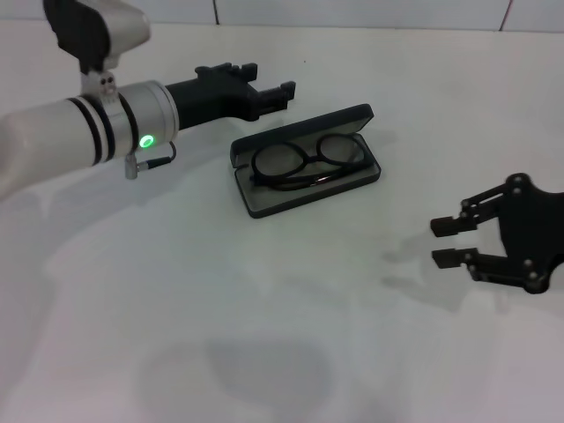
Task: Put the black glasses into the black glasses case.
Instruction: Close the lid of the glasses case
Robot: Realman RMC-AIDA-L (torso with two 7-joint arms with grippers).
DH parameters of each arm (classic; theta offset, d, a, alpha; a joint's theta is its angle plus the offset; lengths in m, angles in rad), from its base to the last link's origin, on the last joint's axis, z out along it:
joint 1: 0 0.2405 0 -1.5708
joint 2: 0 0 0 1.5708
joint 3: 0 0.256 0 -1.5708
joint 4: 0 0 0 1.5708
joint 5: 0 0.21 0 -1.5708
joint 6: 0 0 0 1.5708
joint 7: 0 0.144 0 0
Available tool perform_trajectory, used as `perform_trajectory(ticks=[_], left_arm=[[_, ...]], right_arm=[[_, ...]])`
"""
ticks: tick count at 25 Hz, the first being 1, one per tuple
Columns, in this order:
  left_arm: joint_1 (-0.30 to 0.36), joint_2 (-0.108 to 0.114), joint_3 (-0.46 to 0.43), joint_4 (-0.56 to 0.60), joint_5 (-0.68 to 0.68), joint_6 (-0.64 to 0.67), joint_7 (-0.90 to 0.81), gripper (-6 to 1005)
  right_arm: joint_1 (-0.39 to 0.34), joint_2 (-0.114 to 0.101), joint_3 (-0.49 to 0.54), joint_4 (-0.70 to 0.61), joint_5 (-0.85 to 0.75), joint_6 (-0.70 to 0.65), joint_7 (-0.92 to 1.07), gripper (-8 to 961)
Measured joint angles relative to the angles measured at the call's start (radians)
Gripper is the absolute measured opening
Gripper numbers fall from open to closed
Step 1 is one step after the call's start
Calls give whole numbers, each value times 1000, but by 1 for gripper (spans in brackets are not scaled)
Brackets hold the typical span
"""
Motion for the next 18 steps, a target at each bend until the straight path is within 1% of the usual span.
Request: perform_trajectory(ticks=[3,6,10,18], left_arm=[[-1,-1,0,24,20,-40,20,753],[-2,-1,0,41,33,-45,34,753],[-2,-2,0,55,45,-41,65,753],[13,-4,-2,100,68,-49,131,753]], right_arm=[[1,-1,65,49,10,-37,-13,273],[1,-4,103,78,10,-43,-16,272],[1,-9,110,95,11,-42,-17,272],[-1,-7,132,102,6,-31,-18,273]])
